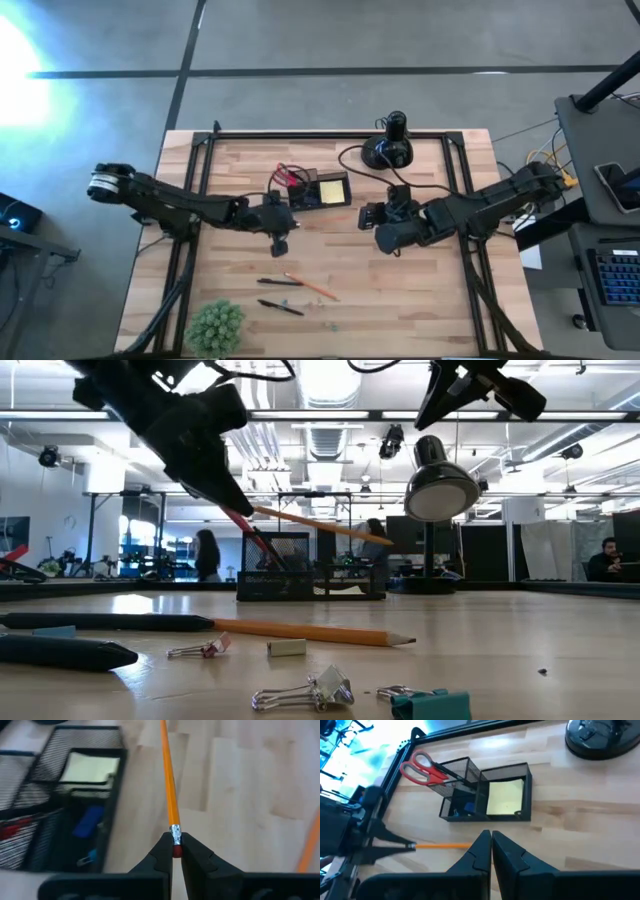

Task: Pick and place office supplies into organizer
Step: Put the top pencil into the black organizer

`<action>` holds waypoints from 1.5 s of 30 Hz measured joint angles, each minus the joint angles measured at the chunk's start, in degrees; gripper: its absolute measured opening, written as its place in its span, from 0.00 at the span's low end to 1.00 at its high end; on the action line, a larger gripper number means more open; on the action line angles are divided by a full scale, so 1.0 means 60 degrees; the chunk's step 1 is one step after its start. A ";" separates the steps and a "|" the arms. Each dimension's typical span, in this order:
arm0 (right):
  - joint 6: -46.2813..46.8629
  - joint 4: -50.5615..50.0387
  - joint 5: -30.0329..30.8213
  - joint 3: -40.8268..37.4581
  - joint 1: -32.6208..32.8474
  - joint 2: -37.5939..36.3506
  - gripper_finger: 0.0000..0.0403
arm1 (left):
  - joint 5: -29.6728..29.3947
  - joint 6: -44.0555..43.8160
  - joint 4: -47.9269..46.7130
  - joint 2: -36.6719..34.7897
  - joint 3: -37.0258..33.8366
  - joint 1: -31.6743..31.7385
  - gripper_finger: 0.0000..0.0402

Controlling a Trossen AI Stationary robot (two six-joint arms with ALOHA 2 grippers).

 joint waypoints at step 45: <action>-0.0550 -0.0034 0.0934 0.0208 -0.0024 0.0015 0.02 | -0.0408 0.2735 -1.1010 0.0609 0.6038 0.2589 0.01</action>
